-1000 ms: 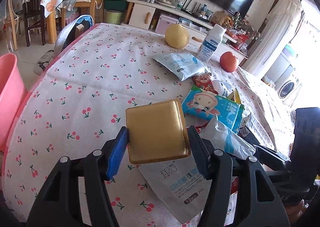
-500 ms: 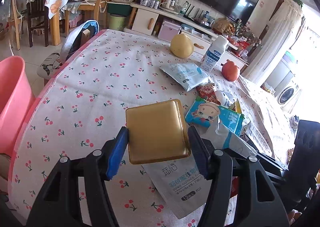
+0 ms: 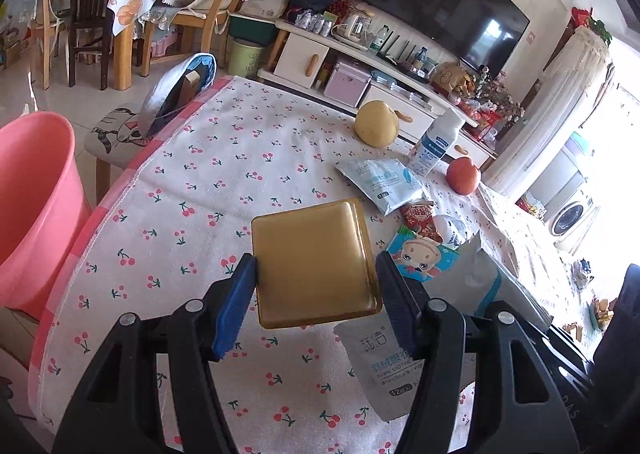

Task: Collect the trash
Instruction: 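Carry both items to the pink bucket and open both tools to drop them, then move both tools back over the table pile, then grasp the white feather-print wipes pack with the left tool, then hold the white wipes pack in the left tool while the right tool grasps the blue cartoon wipes pack, then carry both packs to the pink bucket and open both tools to drop them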

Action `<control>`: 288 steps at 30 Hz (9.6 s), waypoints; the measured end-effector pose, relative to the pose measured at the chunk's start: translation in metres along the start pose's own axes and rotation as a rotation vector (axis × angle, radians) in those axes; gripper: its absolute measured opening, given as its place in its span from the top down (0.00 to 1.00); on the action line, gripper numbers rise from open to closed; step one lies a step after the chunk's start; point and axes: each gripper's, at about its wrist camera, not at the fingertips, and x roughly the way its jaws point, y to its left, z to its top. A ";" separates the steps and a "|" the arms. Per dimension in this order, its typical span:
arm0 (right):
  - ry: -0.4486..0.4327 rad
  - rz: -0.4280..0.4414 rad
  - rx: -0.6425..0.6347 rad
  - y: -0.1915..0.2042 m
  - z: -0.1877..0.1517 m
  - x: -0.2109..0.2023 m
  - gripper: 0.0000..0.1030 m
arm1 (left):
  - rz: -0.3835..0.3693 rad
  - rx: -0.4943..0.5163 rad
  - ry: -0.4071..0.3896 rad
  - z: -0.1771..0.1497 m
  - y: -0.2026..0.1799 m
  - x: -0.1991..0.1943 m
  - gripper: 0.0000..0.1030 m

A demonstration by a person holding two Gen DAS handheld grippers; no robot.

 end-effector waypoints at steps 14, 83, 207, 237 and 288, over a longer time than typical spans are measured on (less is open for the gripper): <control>-0.093 0.031 -0.039 0.053 0.042 -0.001 0.89 | 0.109 -0.052 -0.160 0.026 0.036 -0.038 0.39; -0.089 -0.168 -0.201 0.083 0.021 0.060 0.10 | 0.277 -0.074 -0.250 0.066 0.106 -0.029 0.12; 0.265 -0.060 -0.381 -0.046 0.019 0.130 0.09 | -0.001 -0.050 0.034 0.022 0.027 0.047 0.30; 0.353 -0.007 -0.387 -0.045 0.016 0.161 0.29 | 0.243 0.298 0.208 -0.008 -0.004 0.095 0.18; 0.159 0.099 0.061 0.022 0.028 0.100 0.54 | 0.262 -0.104 -0.110 0.038 0.068 0.001 0.24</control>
